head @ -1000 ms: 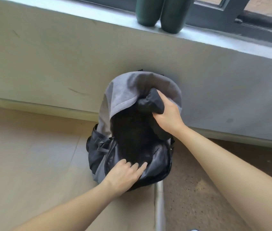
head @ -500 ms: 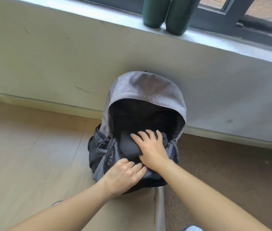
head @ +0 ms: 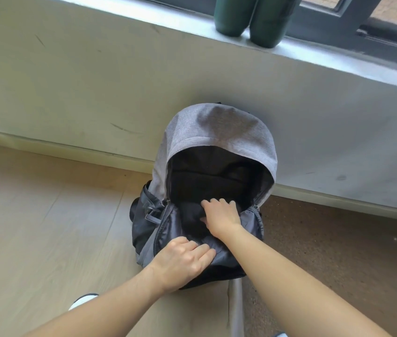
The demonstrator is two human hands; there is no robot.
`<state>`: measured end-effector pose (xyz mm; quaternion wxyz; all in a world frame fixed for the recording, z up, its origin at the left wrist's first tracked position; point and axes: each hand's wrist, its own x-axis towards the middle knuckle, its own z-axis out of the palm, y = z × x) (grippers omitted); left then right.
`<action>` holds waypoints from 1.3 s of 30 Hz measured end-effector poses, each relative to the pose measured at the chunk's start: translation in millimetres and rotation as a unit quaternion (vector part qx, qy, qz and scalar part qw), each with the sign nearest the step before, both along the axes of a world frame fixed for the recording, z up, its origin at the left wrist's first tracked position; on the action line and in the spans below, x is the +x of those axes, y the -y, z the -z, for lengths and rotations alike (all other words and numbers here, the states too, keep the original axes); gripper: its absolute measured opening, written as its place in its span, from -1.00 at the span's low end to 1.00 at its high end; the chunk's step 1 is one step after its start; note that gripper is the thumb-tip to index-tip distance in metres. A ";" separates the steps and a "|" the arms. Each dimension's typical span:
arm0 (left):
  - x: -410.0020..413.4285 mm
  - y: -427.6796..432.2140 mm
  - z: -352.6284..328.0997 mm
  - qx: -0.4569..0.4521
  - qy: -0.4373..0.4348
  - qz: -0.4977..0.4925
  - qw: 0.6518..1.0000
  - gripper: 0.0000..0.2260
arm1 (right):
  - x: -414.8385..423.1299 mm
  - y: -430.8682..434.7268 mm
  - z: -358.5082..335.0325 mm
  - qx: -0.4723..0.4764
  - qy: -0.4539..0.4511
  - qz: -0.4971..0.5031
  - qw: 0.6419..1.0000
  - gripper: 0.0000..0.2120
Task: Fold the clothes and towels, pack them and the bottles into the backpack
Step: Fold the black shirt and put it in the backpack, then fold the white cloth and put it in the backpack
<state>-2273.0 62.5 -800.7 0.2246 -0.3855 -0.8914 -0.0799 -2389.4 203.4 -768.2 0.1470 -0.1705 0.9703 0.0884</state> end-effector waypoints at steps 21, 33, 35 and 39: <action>-1.3 -0.6 -21.5 0.007 0.123 -0.018 0.992 -0.84 | -5.7 -12.9 -31.1 -0.171 0.137 0.002 0.976 -0.51; -43.2 -59.0 -129.9 -0.026 0.203 -0.037 0.978 -0.70 | 102.1 -125.5 -155.2 -0.287 -0.233 -0.047 0.928 -0.87; -41.6 -88.1 -158.8 -0.050 0.261 -0.008 0.964 -0.69 | 126.7 -149.9 -174.4 -0.294 -0.251 -0.007 0.922 -0.92; -26.7 -151.5 -204.2 -0.007 0.427 0.059 0.902 -0.86 | 177.3 -198.2 -224.5 -0.269 -0.208 0.084 0.937 -0.91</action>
